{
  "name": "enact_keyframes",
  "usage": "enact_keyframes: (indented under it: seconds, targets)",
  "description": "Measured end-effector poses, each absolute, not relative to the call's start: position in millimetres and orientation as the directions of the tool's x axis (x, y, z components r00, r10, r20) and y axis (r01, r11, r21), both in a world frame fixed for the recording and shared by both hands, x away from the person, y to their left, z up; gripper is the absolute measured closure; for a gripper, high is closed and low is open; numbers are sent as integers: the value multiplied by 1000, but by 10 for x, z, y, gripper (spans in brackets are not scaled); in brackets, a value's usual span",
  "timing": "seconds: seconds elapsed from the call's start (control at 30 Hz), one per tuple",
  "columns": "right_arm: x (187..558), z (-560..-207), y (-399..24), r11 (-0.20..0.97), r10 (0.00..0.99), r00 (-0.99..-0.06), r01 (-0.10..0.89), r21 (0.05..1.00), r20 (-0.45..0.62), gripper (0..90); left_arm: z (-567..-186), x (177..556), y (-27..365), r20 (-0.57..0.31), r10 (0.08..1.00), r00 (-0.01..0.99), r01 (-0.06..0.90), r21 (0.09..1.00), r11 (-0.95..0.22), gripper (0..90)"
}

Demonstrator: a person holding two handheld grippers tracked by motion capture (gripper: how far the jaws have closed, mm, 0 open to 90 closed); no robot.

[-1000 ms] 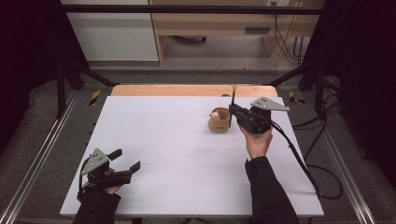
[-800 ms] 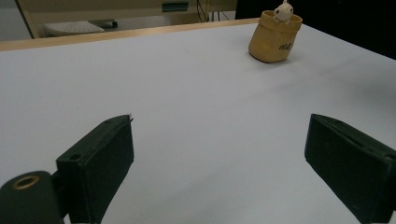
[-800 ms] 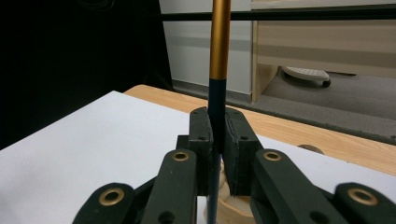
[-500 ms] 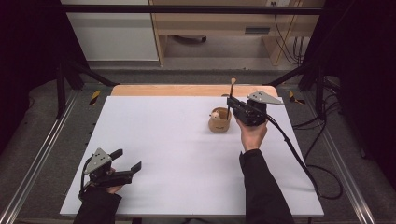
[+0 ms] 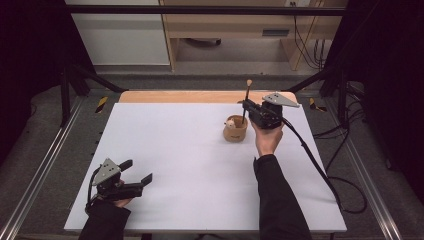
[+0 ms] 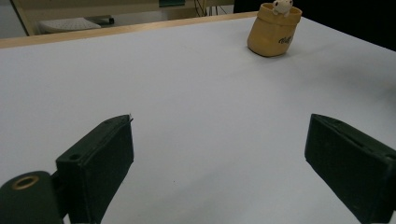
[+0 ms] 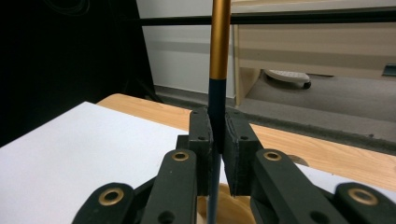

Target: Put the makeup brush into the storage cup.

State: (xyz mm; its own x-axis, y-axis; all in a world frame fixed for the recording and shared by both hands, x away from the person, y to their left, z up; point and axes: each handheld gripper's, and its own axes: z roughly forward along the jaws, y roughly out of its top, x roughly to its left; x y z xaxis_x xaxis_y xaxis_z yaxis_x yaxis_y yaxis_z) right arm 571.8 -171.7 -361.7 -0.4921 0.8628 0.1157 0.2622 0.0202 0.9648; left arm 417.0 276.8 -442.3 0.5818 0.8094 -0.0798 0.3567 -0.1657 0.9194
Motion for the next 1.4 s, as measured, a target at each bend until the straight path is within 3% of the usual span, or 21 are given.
enact_keyframes:
  seconds: [1.4]
  targets:
    - [6044,-4199,-1582,60,891,-436,386,921,124,824,-4424,4174,2753,-66,806,589,358,915,-187,77]
